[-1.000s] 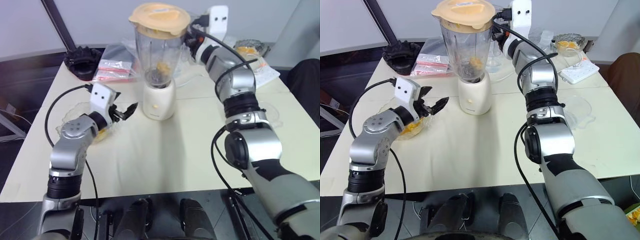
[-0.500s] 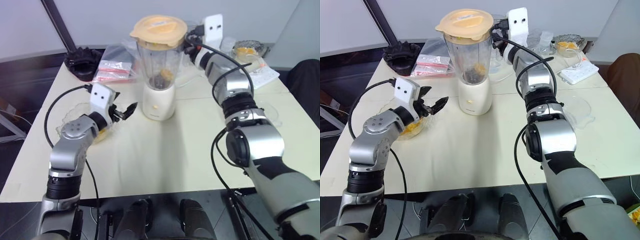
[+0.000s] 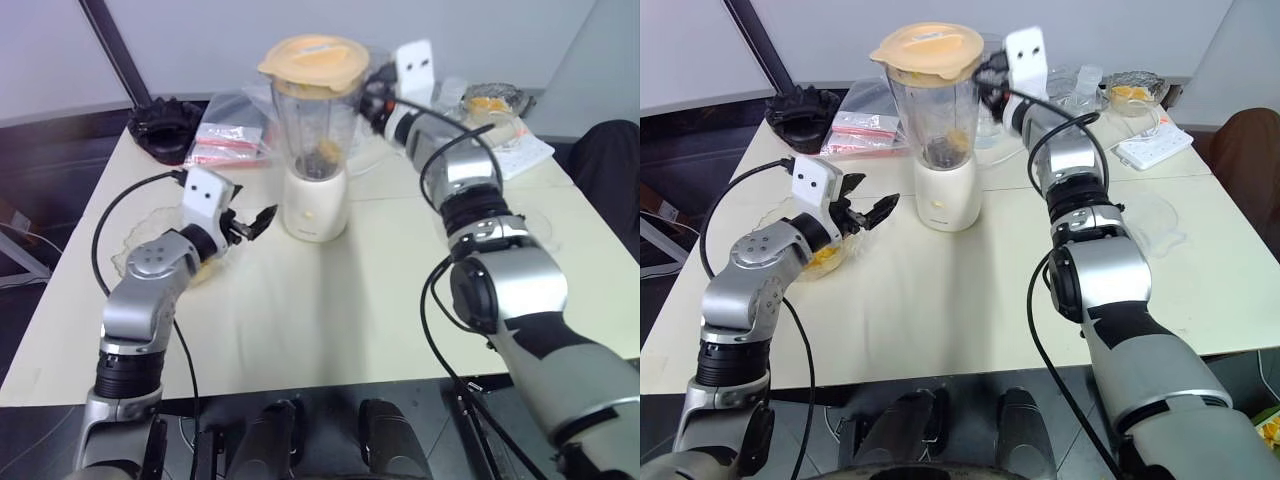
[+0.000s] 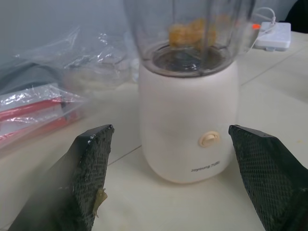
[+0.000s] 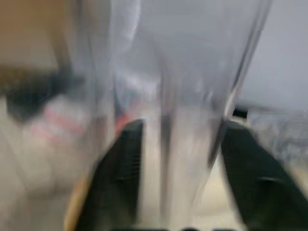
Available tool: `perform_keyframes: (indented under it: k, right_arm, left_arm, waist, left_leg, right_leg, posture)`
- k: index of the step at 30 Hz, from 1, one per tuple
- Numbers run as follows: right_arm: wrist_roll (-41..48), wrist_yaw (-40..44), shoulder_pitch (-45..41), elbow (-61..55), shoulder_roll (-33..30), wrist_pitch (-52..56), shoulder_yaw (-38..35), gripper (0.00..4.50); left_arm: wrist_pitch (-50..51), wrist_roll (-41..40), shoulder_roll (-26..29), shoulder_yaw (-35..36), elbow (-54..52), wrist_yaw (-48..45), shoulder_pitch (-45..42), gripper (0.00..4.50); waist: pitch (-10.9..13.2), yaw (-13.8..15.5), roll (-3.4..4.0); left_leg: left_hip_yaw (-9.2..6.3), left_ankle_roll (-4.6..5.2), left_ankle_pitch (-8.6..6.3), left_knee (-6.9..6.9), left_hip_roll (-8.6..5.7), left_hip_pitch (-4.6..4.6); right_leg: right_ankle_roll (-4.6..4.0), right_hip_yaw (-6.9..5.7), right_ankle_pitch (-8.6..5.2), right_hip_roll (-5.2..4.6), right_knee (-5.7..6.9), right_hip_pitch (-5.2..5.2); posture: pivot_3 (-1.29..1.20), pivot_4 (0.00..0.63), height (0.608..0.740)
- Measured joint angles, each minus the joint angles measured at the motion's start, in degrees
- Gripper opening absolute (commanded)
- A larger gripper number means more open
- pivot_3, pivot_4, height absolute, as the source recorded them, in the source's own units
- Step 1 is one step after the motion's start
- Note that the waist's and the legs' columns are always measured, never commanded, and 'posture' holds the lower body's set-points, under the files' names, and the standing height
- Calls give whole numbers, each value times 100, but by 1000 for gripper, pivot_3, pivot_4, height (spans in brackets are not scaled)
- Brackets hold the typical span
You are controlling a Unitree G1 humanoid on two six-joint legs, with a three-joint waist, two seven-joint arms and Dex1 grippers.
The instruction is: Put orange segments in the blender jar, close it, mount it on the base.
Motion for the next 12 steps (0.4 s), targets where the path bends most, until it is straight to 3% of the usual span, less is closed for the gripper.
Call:
perform_keyframes:
  k: [4,12]
  right_arm:
    - [-273,-205,800,-955,-124,308,198,3842]
    - [-128,58,4271,-6756,-497,2660,451,3842]
  left_arm:
    - [-8,-1,-42,-46,10,14,52,4023]
    - [-100,-77,-99,-201,47,-37,411,4023]
  waist:
    - [2,4,1]
    - [0,39,-1]
  left_leg:
    - [2,0,0,-2,-2,-12]
    - [-4,1,-2,0,0,-23]
  right_leg:
    - [0,2,0,-2,-1,-13]
    - [1,-1,-2,-3,-8,-16]
  posture:
    - [0,150,740]
    - [0,150,740]
